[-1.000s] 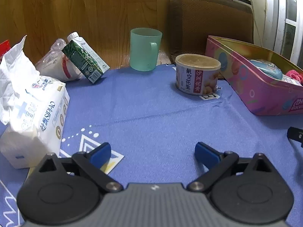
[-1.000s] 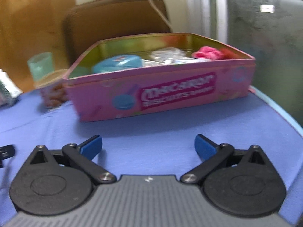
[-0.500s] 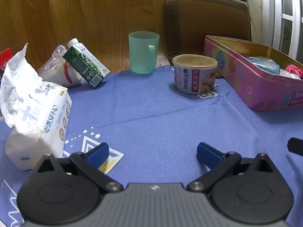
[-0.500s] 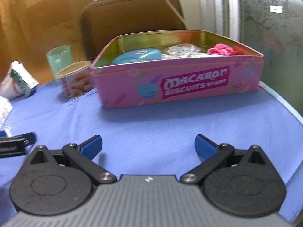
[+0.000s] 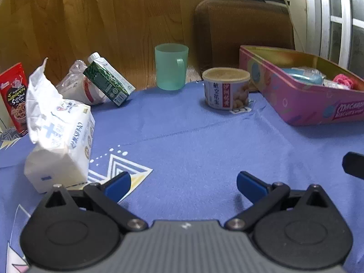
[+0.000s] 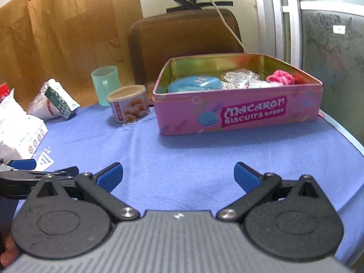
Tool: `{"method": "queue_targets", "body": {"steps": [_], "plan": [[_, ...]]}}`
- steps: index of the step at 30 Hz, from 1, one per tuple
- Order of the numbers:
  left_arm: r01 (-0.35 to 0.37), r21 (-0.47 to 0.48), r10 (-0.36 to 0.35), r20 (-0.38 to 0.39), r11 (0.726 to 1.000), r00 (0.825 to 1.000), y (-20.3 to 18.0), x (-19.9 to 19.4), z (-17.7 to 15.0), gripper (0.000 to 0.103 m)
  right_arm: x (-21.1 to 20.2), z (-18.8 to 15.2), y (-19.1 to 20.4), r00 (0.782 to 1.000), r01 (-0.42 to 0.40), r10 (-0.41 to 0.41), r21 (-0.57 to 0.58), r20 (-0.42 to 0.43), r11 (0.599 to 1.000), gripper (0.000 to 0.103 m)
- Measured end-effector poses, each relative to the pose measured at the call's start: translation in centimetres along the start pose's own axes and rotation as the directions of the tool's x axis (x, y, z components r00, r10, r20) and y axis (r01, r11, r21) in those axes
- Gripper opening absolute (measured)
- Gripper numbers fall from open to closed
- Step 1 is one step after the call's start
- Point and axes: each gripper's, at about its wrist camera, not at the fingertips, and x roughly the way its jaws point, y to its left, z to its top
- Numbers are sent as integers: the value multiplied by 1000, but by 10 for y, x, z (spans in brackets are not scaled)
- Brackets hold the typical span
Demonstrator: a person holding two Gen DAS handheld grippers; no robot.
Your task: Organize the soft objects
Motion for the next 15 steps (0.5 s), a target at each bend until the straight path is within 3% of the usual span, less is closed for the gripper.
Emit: {"method": "queue_targets", "body": {"steps": [15], "plan": [[-23,-16,24,89,1000,996,3,-35,6,103,-22,-2,19,996,-34,37,-34,83,999,103]]}}
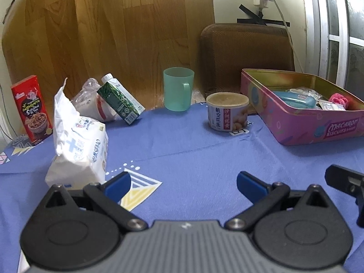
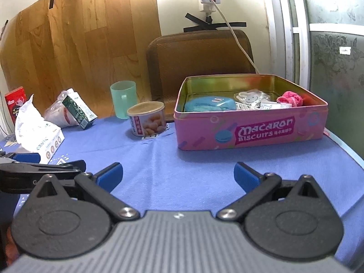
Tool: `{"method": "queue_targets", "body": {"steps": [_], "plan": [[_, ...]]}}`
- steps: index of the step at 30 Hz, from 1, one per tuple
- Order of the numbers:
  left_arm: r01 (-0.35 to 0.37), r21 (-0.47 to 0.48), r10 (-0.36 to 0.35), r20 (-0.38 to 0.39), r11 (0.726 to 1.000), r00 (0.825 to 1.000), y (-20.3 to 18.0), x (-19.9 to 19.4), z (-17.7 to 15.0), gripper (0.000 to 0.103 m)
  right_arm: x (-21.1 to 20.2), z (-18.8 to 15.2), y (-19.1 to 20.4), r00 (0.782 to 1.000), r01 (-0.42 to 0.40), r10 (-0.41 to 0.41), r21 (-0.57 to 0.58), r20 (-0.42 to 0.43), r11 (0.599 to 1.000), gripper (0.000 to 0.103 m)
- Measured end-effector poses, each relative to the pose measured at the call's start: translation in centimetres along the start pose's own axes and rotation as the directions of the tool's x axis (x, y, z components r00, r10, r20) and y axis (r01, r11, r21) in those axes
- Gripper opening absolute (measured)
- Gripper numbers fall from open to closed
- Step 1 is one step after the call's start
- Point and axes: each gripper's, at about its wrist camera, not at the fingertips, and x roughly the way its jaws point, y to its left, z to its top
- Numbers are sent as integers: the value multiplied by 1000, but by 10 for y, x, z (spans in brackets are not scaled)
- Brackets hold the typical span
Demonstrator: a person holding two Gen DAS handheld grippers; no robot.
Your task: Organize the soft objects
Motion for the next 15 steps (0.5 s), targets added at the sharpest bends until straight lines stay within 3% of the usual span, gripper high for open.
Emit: {"method": "queue_targets", "body": {"steps": [6,11,15], "plan": [[12,-1,-12,-7,1000,1000,1,-7,0,103,1,0,0,1000,-10,10,4,-6,1000,103],[-66,52,66,0,996,998,-7,-11,0,103,5,2,-6,1000,-27,27,2,-12,1000,103],[-84,94,85,-5,992,996,-11,-11,-1,103,4,2,-4,1000,-25,25,4,-12,1000,103]]}}
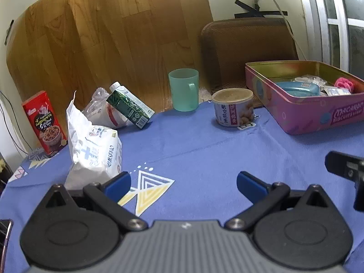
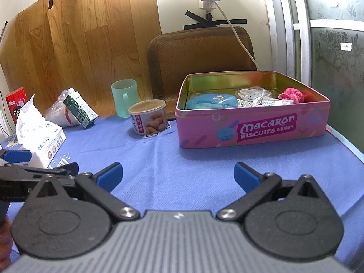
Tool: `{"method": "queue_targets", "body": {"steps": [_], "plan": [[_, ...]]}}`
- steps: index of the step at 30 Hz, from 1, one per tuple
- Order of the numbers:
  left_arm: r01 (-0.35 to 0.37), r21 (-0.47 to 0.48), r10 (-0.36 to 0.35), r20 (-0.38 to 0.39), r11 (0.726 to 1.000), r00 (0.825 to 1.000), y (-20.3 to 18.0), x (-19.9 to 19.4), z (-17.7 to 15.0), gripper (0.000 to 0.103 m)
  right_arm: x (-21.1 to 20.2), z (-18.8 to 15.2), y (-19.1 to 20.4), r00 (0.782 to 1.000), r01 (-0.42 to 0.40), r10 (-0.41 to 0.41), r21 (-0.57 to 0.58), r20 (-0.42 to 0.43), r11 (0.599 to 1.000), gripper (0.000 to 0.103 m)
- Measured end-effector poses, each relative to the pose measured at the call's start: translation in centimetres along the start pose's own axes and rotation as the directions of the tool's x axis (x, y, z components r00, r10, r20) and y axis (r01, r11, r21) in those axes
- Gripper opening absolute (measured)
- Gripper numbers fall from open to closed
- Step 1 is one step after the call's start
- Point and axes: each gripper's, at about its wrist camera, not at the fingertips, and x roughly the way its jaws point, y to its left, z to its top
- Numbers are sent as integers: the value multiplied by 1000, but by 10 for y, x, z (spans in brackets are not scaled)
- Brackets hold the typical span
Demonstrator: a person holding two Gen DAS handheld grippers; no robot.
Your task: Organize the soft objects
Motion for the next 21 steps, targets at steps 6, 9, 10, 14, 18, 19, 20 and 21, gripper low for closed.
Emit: {"method": "queue_targets", "body": {"steps": [6,9,10,14,18,19,20,21], "plan": [[15,10,-15,-19,1000,1000,-2,1,-2,103,3,0,-3,1000,-6,6,2,-3,1000,103],[29,5,-28,-46,1000,999,-2,4,-3,103,4,0,-5,1000,-4,4,10,-7,1000,103],[39,-1,-39,-57,999,998,-2,5,-3,103,5,0,-5,1000,-3,4,13,-8,1000,103],[63,-19,-65,-93,998,994,-2,9,-5,103,6,-1,-7,1000,-6,6,27,-17,1000,103],[77,-30,-80,-110,997,991,-1,9,-6,103,7,-2,-10,999,-12,13,43,-31,999,103],[79,-30,-82,-111,996,990,-1,9,-6,103,7,-2,-10,999,-12,13,45,-33,999,103],[80,-31,-83,-112,996,990,-1,9,-6,103,7,-2,-11,999,-14,15,47,-35,999,103],[82,-30,-85,-112,996,990,-1,9,-6,103,7,-2,-11,999,-15,16,48,-36,999,103]]}}
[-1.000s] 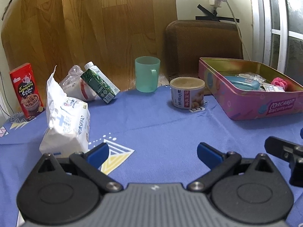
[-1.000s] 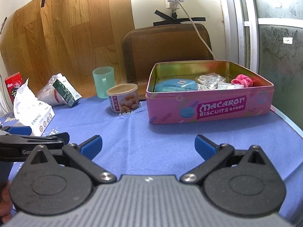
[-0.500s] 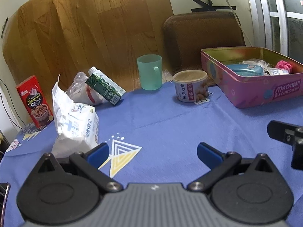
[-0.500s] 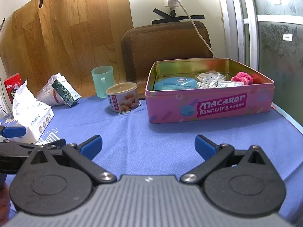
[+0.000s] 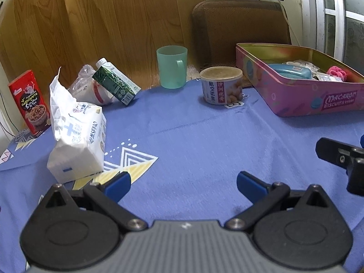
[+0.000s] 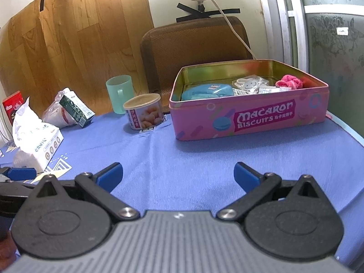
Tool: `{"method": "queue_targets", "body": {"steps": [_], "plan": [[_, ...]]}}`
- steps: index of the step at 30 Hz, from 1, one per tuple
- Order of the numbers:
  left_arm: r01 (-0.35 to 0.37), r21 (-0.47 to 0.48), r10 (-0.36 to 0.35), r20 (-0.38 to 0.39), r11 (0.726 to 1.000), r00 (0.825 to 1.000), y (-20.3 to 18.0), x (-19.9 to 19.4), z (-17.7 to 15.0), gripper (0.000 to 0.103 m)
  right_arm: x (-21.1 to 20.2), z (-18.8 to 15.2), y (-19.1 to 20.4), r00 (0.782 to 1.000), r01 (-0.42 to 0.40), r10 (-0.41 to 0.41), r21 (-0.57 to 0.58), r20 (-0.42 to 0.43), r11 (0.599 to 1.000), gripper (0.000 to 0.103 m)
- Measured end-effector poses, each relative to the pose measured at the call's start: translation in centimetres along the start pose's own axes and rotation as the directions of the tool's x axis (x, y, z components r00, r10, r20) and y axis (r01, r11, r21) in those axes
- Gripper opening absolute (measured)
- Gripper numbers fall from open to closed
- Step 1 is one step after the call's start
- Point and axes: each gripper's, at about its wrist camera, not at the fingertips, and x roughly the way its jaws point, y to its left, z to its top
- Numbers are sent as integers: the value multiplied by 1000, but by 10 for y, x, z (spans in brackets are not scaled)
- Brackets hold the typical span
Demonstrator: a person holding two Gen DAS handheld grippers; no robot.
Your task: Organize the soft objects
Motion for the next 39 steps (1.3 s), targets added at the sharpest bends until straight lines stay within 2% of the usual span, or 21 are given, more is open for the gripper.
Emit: {"method": "queue_targets", "body": {"steps": [39], "plan": [[24,12,-24,-17,1000,1000,0,4,-4,103,3,-1,-2,1000,-7,8,13,-13,1000,103]]}}
